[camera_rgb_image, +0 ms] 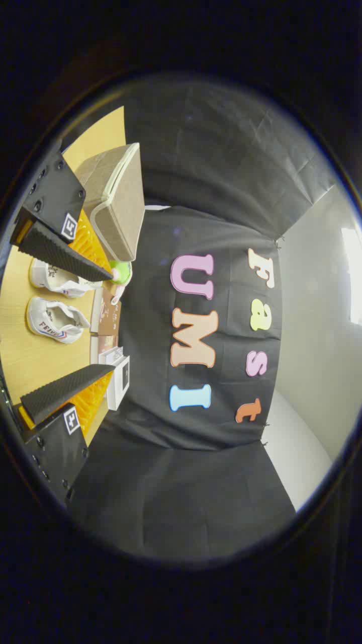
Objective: Open the storage box then place both shoes into the box .Put the left shoe in first, then the right shoe, with the right side of both shoes facing outward in a uniform manner.
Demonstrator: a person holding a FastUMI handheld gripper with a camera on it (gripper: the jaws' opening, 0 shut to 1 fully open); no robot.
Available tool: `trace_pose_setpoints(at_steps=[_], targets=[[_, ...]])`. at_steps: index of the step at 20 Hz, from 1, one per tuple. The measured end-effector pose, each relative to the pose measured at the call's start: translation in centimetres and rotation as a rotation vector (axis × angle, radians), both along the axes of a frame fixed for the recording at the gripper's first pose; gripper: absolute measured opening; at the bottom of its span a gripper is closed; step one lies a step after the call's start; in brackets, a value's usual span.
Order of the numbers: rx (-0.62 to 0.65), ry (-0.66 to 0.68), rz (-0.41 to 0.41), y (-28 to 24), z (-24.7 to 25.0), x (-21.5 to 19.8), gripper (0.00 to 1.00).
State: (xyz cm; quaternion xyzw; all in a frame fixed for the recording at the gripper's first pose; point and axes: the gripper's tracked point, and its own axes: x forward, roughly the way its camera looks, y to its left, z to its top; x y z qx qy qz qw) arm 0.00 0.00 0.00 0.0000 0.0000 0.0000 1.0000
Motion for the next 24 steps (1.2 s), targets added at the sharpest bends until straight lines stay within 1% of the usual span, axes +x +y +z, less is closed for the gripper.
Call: trace_pose_setpoints(at_steps=[3,13,16,20,24], targets=[[0.005,0.015,-0.001,0.1,-0.5,0.0,1.0],[0.021,0.005,-0.025,-0.6,-0.3,-0.1,1.0],[0.043,0.002,-0.027,-0.8,-0.4,-0.1,1.0],[0.106,0.003,-0.009,-0.6,-0.8,0.2,1.0],[0.112,0.013,-0.027,-1.2,-1.5,0.3,1.0]])
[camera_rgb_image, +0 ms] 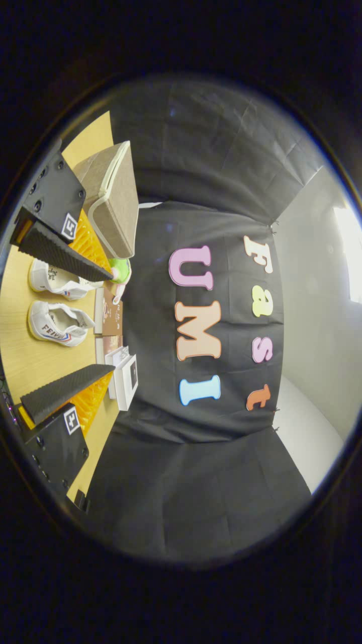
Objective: Open the storage box then place both shoes into the box .Put the left shoe in first, then the right shoe, with the right side of both shoes facing outward in a uniform manner.
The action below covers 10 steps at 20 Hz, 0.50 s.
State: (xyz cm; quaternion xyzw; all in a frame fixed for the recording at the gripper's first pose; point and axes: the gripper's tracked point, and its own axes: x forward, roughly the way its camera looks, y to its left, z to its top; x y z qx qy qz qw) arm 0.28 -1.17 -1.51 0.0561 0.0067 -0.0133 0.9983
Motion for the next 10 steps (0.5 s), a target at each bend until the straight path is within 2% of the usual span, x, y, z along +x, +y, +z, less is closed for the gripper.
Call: trace_pose_setpoints(at_steps=[4,10], targets=[[0.02,0.0,0.012,0.3,-0.3,0.3,1.0],[0.046,-0.046,-0.016,-0.2,1.3,0.6,1.0]])
